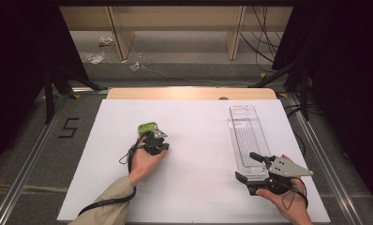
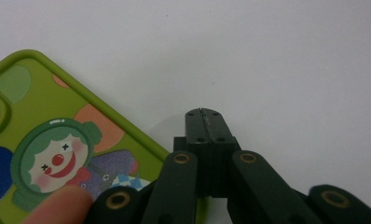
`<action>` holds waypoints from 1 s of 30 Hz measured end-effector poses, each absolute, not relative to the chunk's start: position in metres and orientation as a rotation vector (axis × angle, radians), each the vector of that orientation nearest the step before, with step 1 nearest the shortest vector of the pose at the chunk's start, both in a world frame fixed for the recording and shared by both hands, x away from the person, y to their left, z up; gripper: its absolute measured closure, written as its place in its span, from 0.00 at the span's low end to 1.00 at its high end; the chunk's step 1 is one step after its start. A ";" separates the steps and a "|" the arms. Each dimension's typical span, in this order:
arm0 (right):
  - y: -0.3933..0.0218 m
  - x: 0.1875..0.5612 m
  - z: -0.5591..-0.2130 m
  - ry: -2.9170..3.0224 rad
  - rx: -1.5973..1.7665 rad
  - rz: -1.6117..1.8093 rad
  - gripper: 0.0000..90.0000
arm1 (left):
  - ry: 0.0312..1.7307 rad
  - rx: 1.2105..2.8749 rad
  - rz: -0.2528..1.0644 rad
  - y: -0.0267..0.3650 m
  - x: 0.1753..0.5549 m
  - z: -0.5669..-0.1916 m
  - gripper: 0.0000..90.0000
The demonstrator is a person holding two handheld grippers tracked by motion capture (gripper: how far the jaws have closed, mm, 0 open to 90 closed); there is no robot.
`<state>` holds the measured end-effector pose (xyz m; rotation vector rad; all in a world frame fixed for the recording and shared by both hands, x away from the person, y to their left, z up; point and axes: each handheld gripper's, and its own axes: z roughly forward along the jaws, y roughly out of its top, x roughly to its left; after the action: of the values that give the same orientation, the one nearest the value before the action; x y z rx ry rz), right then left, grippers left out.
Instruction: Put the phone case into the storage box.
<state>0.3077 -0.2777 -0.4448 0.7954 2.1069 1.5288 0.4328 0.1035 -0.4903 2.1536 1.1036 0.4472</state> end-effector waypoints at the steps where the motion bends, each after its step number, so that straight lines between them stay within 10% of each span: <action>1: -0.278 0.308 -0.445 2.108 0.796 1.528 0.16 | 1.103 2.156 0.450 0.103 0.433 -0.490 1.00; 30: -0.278 0.308 -0.445 2.107 0.797 1.531 0.16 | 1.177 2.181 0.426 0.138 0.416 -0.487 1.00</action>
<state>0.3075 -0.2782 -0.4446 0.7969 2.1073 1.5313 0.4164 0.1376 -0.4867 2.1812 1.1769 0.4261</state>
